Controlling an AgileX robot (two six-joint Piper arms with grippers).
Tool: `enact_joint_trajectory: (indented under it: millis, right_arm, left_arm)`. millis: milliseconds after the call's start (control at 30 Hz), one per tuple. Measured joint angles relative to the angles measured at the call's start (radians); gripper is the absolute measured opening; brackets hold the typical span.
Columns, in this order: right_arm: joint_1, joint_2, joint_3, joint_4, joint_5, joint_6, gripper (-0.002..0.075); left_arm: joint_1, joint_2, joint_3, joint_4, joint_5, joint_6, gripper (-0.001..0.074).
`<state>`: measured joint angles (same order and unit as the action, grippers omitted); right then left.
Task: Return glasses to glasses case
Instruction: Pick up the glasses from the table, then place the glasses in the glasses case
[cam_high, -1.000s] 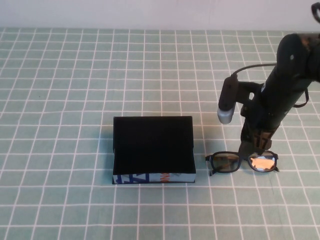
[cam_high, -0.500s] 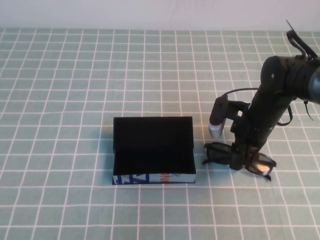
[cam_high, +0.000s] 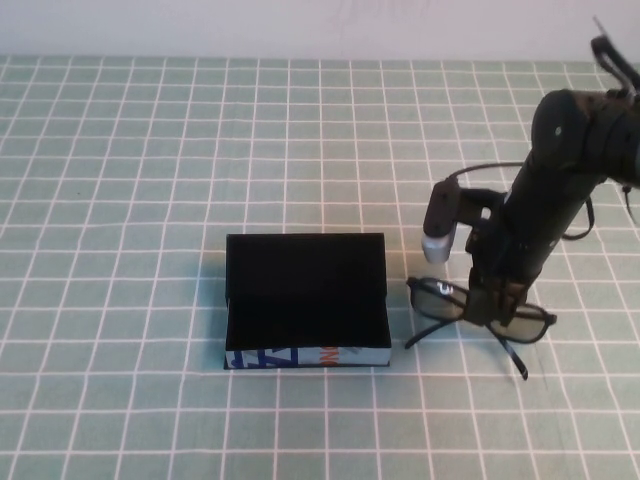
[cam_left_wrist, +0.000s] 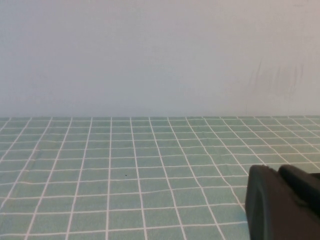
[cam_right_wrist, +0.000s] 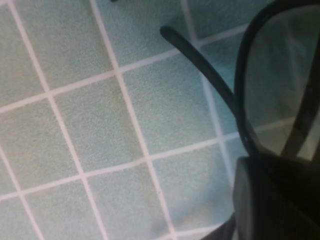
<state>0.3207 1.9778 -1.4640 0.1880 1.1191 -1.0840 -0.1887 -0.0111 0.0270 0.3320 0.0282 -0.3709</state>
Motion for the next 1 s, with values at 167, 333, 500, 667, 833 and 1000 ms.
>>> enact_joint_trajectory:
  millis: [167,333,500,667,833,1000]
  right_arm:
    - [0.0,-0.076,-0.028,-0.002,0.02,-0.002,0.0085]
    - [0.0,-0.156,-0.06,-0.004,0.053,-0.003,0.0082]
    - [0.0,-0.217,-0.087,0.01,0.073,-0.004,0.0082]
    - [0.036,-0.243,-0.093,0.106,0.068,-0.006,0.0082]
    - [0.176,-0.231,-0.112,0.091,0.022,-0.001,0.0082]
    - [0.31,-0.161,-0.198,0.034,-0.022,0.061,0.0082]
  left_arm:
    - [0.0,0.0,0.0,0.0,0.0,0.0,0.0001]
    - [0.0,0.0,0.0,0.0,-0.002,0.0,0.0001]
    - [0.0,0.0,0.0,0.0,-0.003,0.0,0.0001]
    - [0.0,0.0,0.0,0.0,-0.003,-0.002,0.0001]
    - [0.0,0.0,0.0,0.0,-0.003,-0.004,0.0001]
    - [0.0,0.0,0.0,0.0,-0.006,-0.004,0.0001]
